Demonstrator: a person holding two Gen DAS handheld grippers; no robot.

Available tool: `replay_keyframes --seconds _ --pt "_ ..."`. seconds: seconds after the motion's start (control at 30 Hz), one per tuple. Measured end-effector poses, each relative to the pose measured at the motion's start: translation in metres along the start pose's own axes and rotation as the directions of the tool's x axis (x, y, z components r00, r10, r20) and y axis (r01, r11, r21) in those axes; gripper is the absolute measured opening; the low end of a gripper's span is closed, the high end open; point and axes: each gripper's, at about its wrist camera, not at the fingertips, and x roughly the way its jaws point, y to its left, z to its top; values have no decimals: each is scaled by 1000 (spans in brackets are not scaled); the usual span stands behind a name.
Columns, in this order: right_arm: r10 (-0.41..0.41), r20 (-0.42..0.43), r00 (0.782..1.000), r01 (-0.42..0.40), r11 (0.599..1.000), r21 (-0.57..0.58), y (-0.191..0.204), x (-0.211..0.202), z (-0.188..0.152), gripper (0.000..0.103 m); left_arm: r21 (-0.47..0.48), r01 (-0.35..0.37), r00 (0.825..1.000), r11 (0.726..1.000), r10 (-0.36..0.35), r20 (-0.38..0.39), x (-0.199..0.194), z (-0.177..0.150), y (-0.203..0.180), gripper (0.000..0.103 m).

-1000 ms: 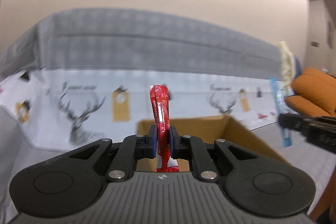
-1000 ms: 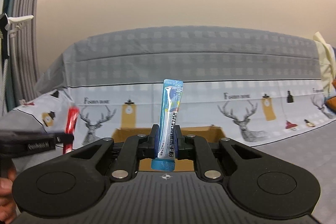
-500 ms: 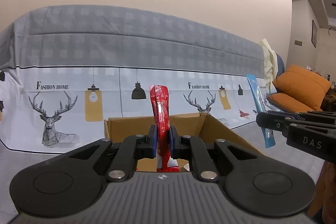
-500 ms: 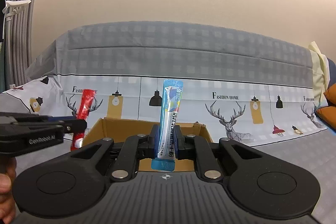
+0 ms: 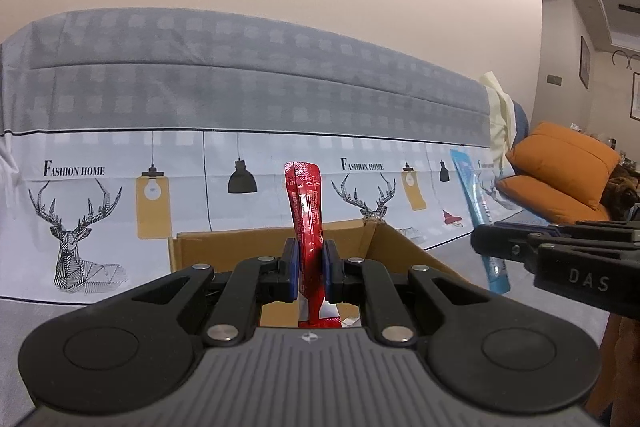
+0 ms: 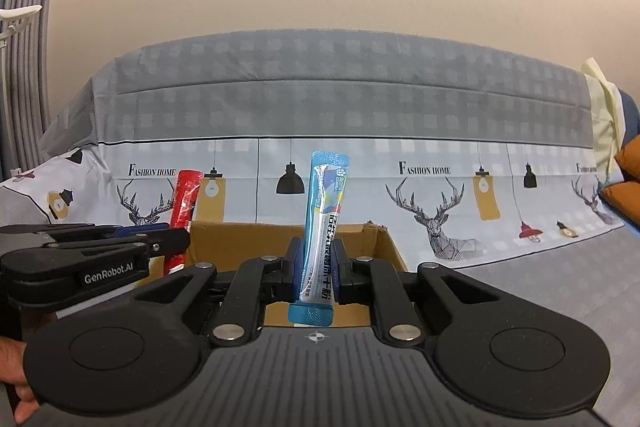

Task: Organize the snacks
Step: 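Carry the red packet and blue packet over the cardboard box with both tools, then open both tools to drop the red and blue packets into the box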

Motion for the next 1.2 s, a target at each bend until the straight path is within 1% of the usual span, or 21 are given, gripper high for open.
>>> replay_keyframes --seconds 0.47,0.53,0.57,0.6,0.63,0.67,0.7,0.73,0.77,0.87,0.97,1.0,1.03,1.07,1.1,1.17,1.2 --pt "9 -19 1000 -9 1000 2 3 8 -1 15 -6 10 1000 1000 -10 13 6 3 3 12" --pt "18 -32 999 -18 1000 4 3 10 -1 17 -16 34 999 999 -34 1 8 4 6 13" --pt "34 -50 998 -34 999 10 2 13 -2 21 -20 52 999 998 -52 -11 9 4 7 14" --pt "53 -76 996 -52 998 20 1 17 -2 21 -18 55 998 998 -56 -20 11 3 8 16" --pt "61 -104 993 -58 998 31 1 21 -3 23 -13 52 998 999 -53 -28 11 3 8 24" --pt "57 -117 992 -54 998 32 2 23 -4 33 -7 46 998 999 -46 -32 11 2 8 31" --pt "47 -118 992 -44 999 30 2 23 -5 39 -4 40 999 999 -40 -28 10 1 9 38" --pt "39 -114 993 -35 999 33 1 23 -4 49 -2 35 999 999 -35 -25 8 1 10 38" --pt "36 -112 993 -32 999 39 0 23 -4 53 -1 32 999 999 -32 -26 6 0 10 38" --pt "25 -118 993 -18 998 56 -4 21 -6 60 -3 21 999 1000 -21 -30 -2 -3 11 41" --pt "12 -112 994 -7 999 48 -5 16 -7 67 -7 12 999 1000 -13 -38 -14 -7 10 51" --pt "11 -109 994 -6 999 47 -5 13 -8 70 0 9 999 1000 -9 -38 -20 -8 8 58" --pt "10 -105 994 -5 999 46 -6 9 -9 76 14 3 999 1000 -3 -36 -26 -10 5 66" --pt "8 -99 995 -4 999 47 -6 6 -9 82 31 0 999 1000 1 -34 -32 -10 3 69" --pt "6 -90 996 -2 999 49 -7 1 -10 86 48 0 1000 999 1 -31 -38 -12 0 72" --pt "4 -71 997 0 998 60 -10 -10 -9 97 74 -1 999 997 4 -34 -51 -16 -6 75" --pt "3 -62 998 1 998 67 -12 -15 -9 99 80 -2 999 997 5 -39 -59 -19 -9 77"
